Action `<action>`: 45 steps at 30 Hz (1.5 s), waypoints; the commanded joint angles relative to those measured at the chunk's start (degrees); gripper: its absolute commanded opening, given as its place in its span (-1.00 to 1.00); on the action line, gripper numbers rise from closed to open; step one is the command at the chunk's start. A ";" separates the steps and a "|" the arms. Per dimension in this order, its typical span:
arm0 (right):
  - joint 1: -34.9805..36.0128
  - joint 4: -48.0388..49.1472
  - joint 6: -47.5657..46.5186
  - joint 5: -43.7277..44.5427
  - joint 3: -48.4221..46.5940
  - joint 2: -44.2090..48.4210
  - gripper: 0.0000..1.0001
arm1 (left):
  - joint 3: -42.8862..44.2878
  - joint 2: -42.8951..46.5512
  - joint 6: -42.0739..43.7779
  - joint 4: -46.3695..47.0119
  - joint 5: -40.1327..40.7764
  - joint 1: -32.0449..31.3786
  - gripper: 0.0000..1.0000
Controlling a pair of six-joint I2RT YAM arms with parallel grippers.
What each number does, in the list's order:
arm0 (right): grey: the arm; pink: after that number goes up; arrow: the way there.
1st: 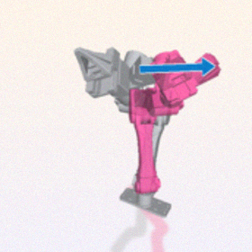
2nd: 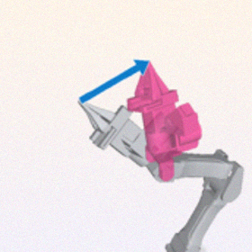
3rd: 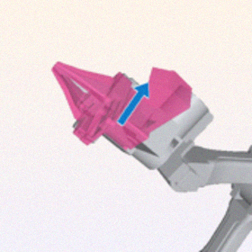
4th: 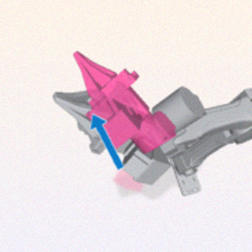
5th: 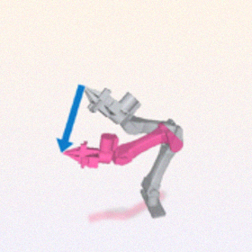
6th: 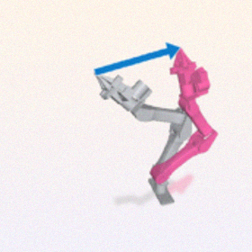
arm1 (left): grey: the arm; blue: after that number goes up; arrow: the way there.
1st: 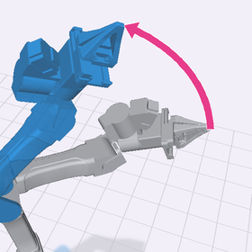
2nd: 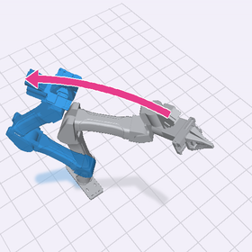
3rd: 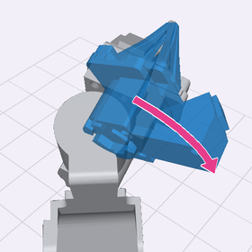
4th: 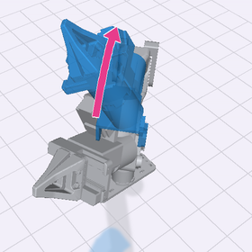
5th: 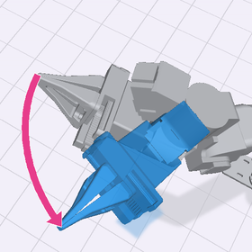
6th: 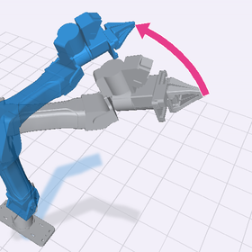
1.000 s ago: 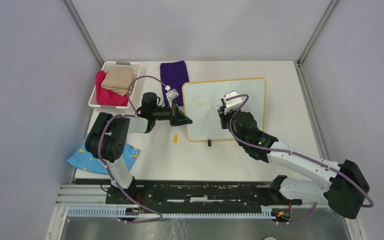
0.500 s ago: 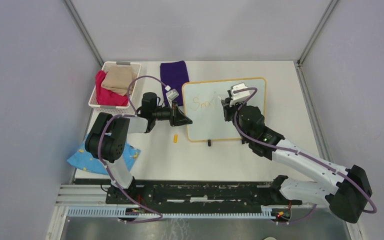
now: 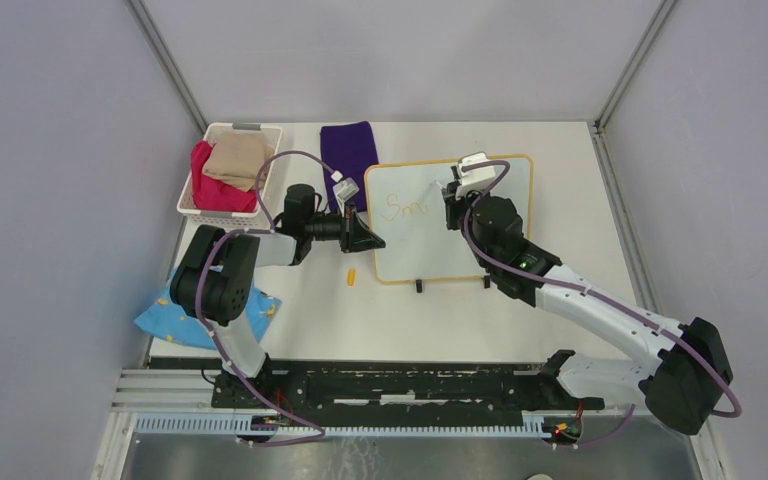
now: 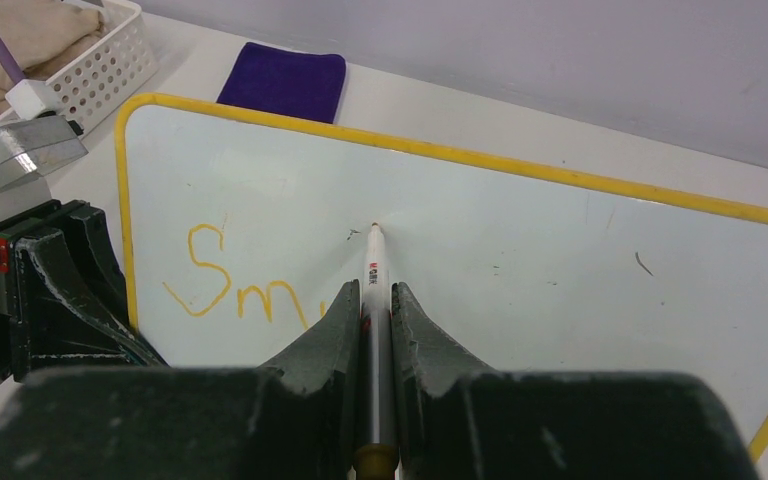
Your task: Write a sentence on the whiteboard
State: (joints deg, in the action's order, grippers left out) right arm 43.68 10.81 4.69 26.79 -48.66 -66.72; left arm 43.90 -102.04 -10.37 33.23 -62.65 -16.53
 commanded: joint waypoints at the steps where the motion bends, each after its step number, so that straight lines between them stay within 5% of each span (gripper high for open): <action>1: -0.70 2.02 0.14 -0.50 -2.37 -0.25 -1.00 | -1.62 -2.90 6.58 -7.81 7.81 -2.70 -0.96; 45: -0.76 -1.31 4.56 -1.86 12.36 8.51 -1.00 | -1.26 -2.92 7.92 -9.85 8.77 -3.32 -0.96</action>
State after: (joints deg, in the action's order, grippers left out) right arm 43.35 10.94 9.21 22.98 -36.64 -59.29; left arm 44.31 -102.04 -9.74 31.55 -62.13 -17.28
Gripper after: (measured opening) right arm 0.177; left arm 0.210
